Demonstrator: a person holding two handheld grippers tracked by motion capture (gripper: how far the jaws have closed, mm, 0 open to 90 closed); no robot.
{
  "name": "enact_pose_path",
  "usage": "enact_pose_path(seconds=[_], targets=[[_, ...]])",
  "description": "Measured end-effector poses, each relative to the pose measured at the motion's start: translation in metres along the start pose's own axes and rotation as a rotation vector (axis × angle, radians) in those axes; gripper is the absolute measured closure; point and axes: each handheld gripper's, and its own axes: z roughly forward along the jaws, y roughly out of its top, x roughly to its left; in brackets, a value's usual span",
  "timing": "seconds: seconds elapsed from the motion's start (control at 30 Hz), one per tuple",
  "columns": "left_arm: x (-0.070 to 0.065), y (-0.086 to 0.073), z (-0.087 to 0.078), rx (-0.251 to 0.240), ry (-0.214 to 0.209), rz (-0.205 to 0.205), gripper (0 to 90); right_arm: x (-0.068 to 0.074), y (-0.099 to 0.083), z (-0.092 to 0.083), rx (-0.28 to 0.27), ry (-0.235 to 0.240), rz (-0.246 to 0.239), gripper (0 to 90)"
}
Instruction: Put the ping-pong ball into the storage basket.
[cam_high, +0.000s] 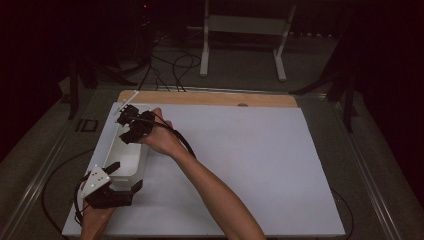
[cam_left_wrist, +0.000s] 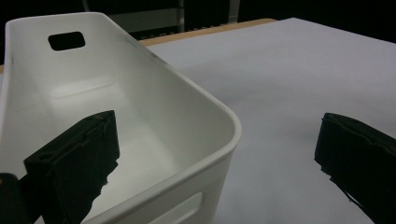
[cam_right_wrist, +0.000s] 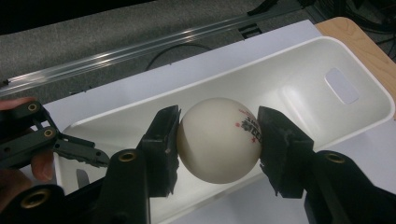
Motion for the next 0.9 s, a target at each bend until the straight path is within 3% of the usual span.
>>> enact_pose_path(seconds=[0.03,0.1,0.2,0.27,0.9], targets=[[0.0001,0.0,-0.0001,0.0,0.0,0.0,0.5,-0.0001,0.0002,0.0004,0.0,0.002,0.003,48.8],[0.0002,0.0,-0.0003,-0.001,-0.001,0.0,0.5,-0.0004,0.0005,0.0014,-0.003,0.021,0.023,34.2],[0.0002,-0.0001,0.0001,0.0,-0.001,-0.002,0.5,0.0011,0.0004,0.0024,-0.006,-0.004,0.024,17.2],[-0.0001,0.0,0.0002,-0.002,-0.002,-0.002,0.5,-0.0004,0.0001,0.0026,-0.005,-0.013,0.038,12.7],[-0.0005,-0.0001,0.0011,0.001,-0.002,-0.001,0.5,-0.004,-0.0046,-0.0032,0.022,-0.018,0.026,9.5]])
